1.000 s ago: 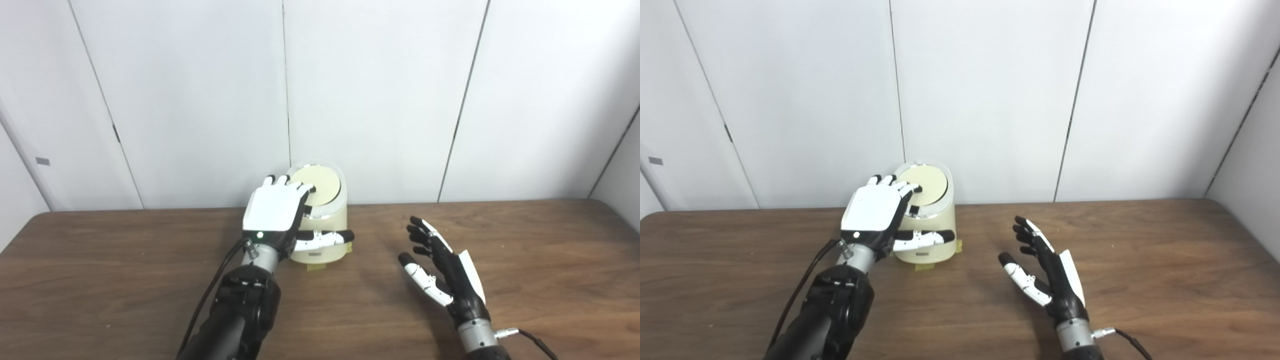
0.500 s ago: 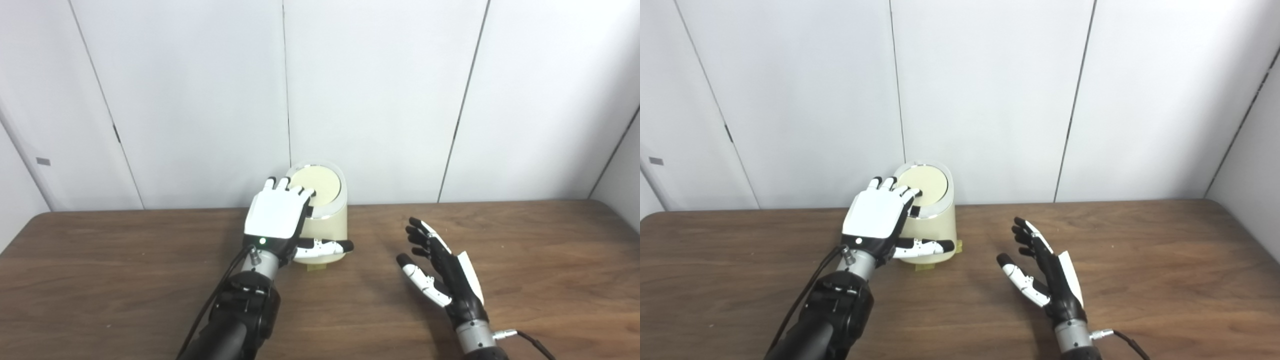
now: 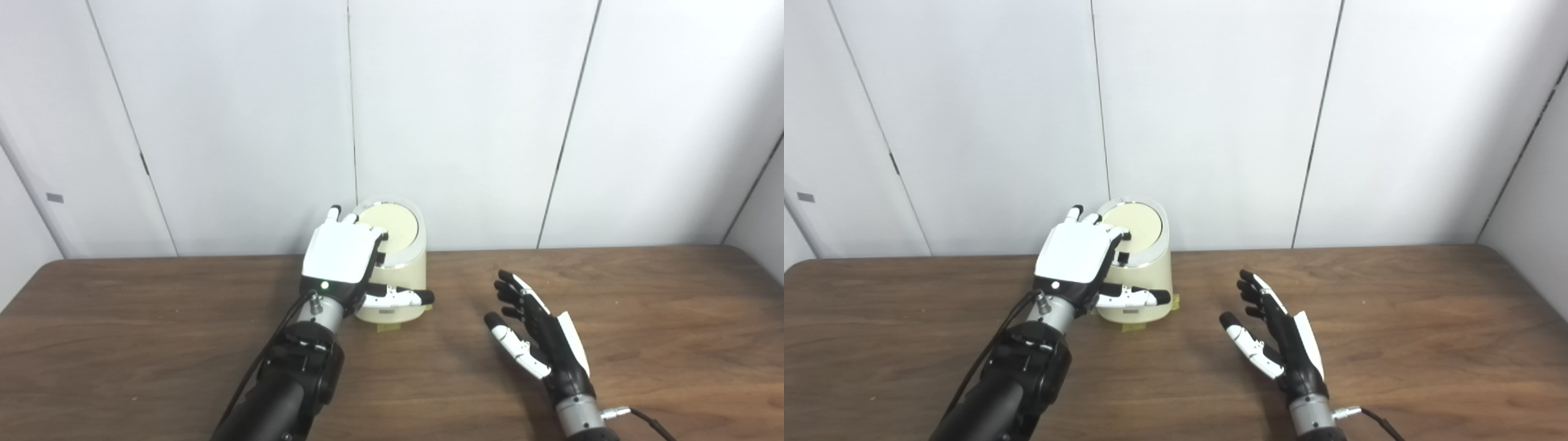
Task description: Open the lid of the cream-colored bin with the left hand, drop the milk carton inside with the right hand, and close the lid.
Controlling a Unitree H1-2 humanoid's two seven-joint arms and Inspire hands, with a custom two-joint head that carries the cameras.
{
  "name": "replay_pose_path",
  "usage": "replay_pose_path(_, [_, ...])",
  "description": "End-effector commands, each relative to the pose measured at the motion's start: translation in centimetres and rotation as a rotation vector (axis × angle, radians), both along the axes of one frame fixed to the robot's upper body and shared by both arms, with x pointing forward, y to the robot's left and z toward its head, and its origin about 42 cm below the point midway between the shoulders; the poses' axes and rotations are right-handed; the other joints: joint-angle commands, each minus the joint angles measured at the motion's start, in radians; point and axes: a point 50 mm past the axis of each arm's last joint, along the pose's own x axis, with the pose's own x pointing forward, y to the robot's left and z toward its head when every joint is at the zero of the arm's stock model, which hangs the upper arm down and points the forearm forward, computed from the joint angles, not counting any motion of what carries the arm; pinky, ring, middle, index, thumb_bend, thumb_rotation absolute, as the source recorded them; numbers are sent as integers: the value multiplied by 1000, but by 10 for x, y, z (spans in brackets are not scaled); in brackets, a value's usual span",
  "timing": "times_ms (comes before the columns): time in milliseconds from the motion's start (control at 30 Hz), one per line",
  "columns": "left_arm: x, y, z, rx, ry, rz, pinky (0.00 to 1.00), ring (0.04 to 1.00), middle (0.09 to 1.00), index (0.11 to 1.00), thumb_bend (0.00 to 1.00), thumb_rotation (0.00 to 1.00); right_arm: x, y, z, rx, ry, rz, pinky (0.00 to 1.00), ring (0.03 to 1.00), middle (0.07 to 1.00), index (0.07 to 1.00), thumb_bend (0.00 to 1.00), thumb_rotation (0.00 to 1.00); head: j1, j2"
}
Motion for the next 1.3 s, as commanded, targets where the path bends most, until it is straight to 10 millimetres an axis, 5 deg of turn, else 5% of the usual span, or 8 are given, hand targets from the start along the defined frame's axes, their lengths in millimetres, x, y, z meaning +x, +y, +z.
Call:
replay_pose_path(0, [2, 11, -29, 52, 129, 15, 1000, 894, 770, 748, 955, 930, -1, 4, 4, 15, -23, 6, 818, 863, 861, 882, 354, 629, -1, 2])
replay_pose_path(467, [0, 10, -40, 99, 138, -14, 1000, 898, 763, 733, 932, 915, -2, 4, 4, 1, -13, 7, 815, 859, 857, 882, 347, 638, -3, 3])
replay_pose_path(800, [-11, 14, -34, -74, 52, 9, 1000, 994, 947, 926, 780, 899, 0, 2, 4, 1, 29, 29, 814, 857, 863, 888, 351, 655, -1, 1])
replay_pose_path(1067, [-27, 20, -33, -326, -88, -47, 933, 975, 956, 940, 592, 862, -1, 1, 4, -11, 37, 30, 799, 848, 858, 888, 360, 652, -6, 2])
replay_pose_path(1267, [-38, 27, -31, -429, -169, -84, 973, 1000, 995, 993, 523, 989, -1, 1, 3, -8, 36, 33, 779, 845, 857, 885, 358, 651, -7, 2])
